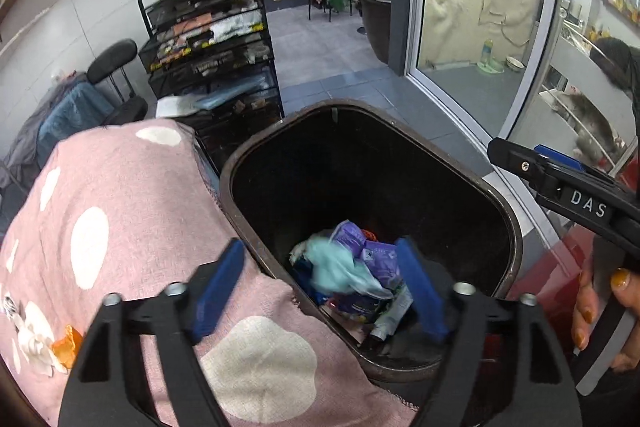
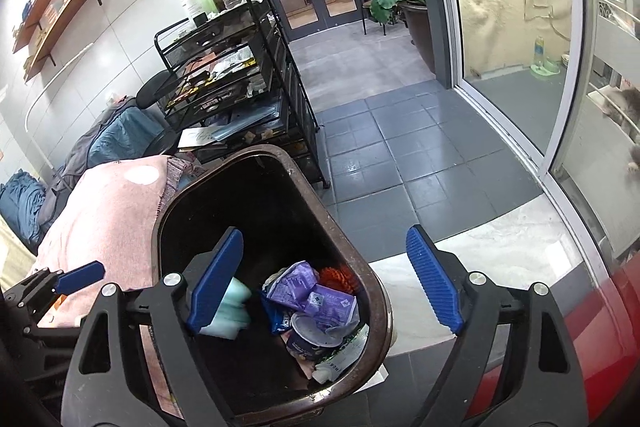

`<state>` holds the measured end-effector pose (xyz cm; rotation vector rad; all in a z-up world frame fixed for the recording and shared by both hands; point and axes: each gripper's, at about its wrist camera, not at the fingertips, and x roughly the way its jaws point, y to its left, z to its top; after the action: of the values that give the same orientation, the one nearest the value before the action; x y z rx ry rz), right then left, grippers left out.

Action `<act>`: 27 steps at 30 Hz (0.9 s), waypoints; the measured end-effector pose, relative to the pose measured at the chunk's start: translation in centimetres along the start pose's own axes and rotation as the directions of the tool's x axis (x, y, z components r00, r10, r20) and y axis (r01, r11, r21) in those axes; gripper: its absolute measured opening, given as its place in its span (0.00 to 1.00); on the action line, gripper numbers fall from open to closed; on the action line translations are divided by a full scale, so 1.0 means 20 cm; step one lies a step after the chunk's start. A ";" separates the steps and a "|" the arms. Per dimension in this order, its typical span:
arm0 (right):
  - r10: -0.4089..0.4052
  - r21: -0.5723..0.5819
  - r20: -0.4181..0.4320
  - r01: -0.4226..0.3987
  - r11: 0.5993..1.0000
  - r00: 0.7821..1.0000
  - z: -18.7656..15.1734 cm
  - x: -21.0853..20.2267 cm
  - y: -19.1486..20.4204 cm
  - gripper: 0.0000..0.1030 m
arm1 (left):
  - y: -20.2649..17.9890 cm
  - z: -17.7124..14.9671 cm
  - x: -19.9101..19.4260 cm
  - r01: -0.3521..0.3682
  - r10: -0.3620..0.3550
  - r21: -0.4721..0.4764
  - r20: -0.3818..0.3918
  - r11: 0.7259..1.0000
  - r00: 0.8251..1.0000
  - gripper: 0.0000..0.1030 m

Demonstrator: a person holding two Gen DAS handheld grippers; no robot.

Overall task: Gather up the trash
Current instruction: 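Reach to the yellow foam net and grasp it with the right tool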

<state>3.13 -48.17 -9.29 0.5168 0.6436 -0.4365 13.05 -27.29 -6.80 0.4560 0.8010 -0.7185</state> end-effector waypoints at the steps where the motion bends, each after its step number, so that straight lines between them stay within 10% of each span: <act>1: 0.001 0.000 0.001 -0.001 1.000 1.000 0.00 0.00 0.00 0.83 | 0.00 0.00 -0.01 -0.003 0.003 0.005 0.007 1.000 1.000 0.81; 27: 0.173 -0.142 0.009 -0.170 0.975 0.985 -0.04 -0.11 0.36 0.88 | 0.18 -0.21 -0.43 -0.147 0.162 -0.092 0.190 0.985 0.968 0.91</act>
<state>4.88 -41.54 -6.13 0.4291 0.5991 -0.2319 9.56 -18.83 -2.31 0.3668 0.5977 -0.5756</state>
